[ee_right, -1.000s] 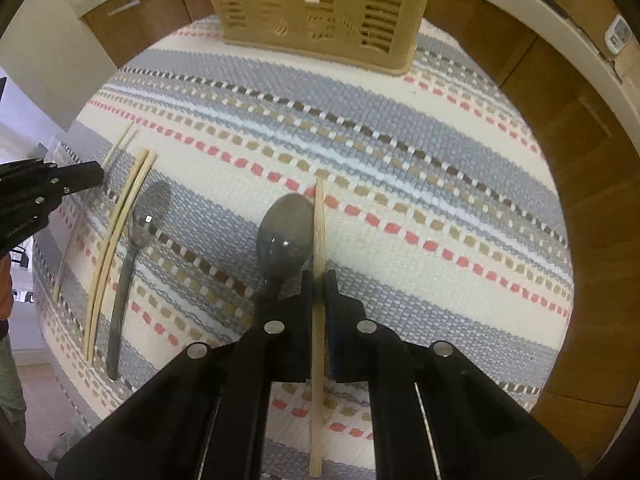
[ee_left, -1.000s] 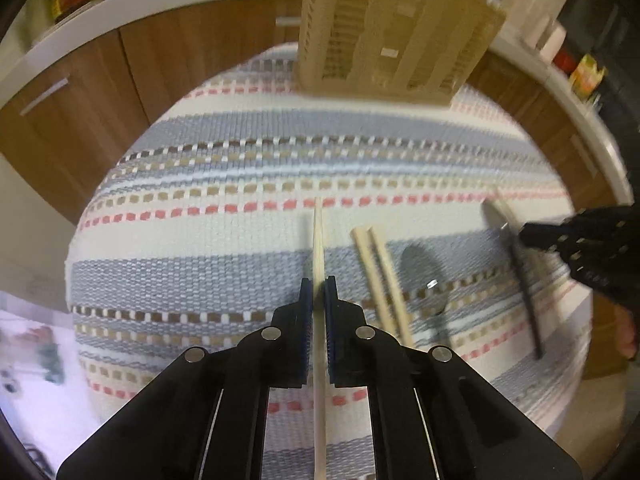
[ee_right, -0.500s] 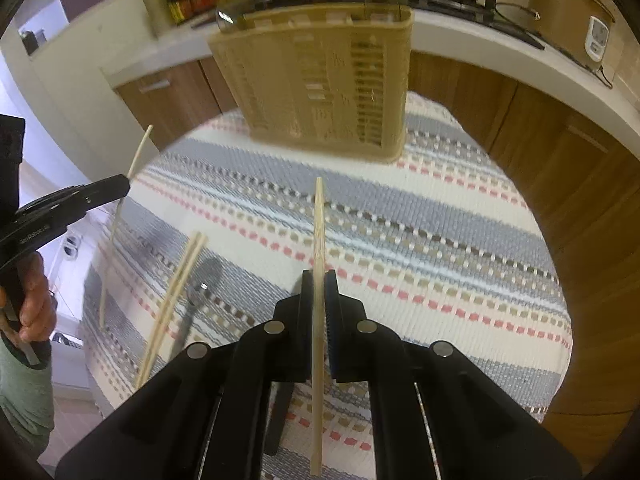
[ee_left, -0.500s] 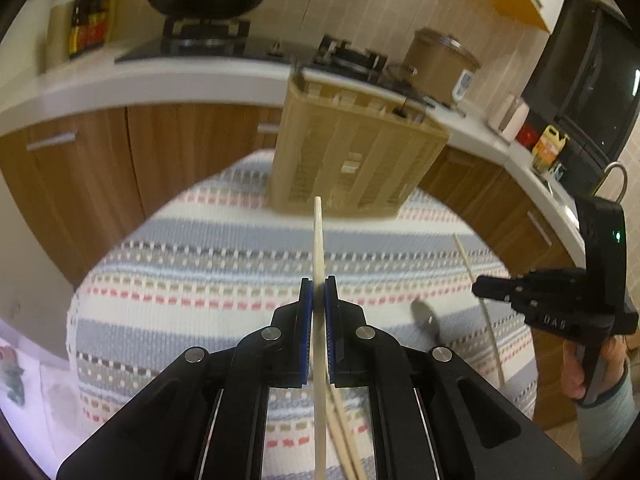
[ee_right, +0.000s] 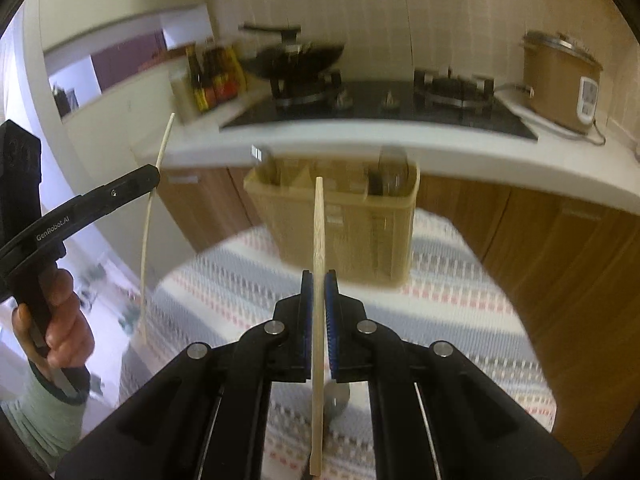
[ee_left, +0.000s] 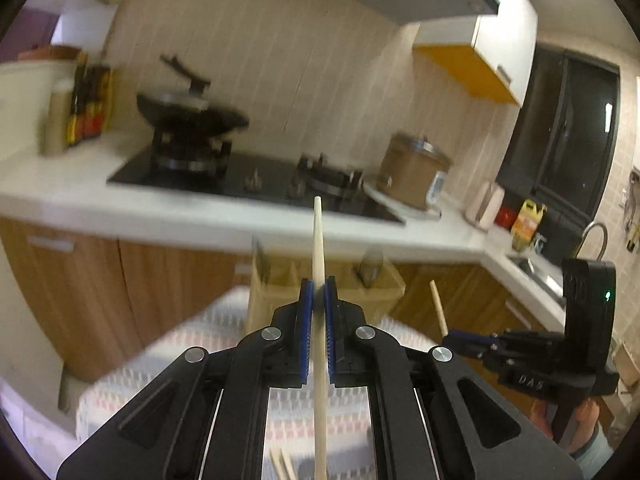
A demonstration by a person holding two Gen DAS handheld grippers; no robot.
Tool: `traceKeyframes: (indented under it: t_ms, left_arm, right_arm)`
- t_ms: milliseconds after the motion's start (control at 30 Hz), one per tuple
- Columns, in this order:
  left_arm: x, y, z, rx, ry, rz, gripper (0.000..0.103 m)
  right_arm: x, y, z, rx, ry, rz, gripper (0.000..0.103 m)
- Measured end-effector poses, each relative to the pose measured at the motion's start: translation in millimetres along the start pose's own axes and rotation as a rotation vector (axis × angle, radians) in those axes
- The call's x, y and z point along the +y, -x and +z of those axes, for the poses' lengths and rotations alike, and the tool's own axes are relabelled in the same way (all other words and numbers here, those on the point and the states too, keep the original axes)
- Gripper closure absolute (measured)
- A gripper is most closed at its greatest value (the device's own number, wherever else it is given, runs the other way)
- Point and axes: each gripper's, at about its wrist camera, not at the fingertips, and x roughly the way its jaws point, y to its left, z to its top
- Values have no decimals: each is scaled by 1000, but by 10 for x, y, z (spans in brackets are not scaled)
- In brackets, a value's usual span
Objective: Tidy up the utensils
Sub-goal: 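Carry both held chopsticks up over the beige caddy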
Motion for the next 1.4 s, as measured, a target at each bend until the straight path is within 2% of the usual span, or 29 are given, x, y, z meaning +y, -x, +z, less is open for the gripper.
traceKeyframes:
  t_ms: [100, 267, 467, 733, 900, 1400]
  left_arm:
    - [-66, -36, 192, -75, -21, 4, 99]
    - [-61, -203, 446, -141, -7, -7, 99]
    - [26, -484, 639, -188, 1, 7, 99]
    - [156, -885, 817, -221, -5, 57, 99]
    - [215, -1062, 836, -228, -13, 81, 99]
    - [312, -1344, 578, -237, -59, 121, 99]
  right_arm:
    - [-10, -51, 177, -42, -12, 8, 99]
    - [-54, -132, 468, -86, -27, 6, 99]
    - [-175, -205, 820, -178, -39, -31, 99]
    - [-363, -334, 1154, -352, -40, -70, 99]
    - [-364, -467, 1227, -404, 4, -113, 99]
    - [-402, -803, 1070, -435, 46, -154, 99]
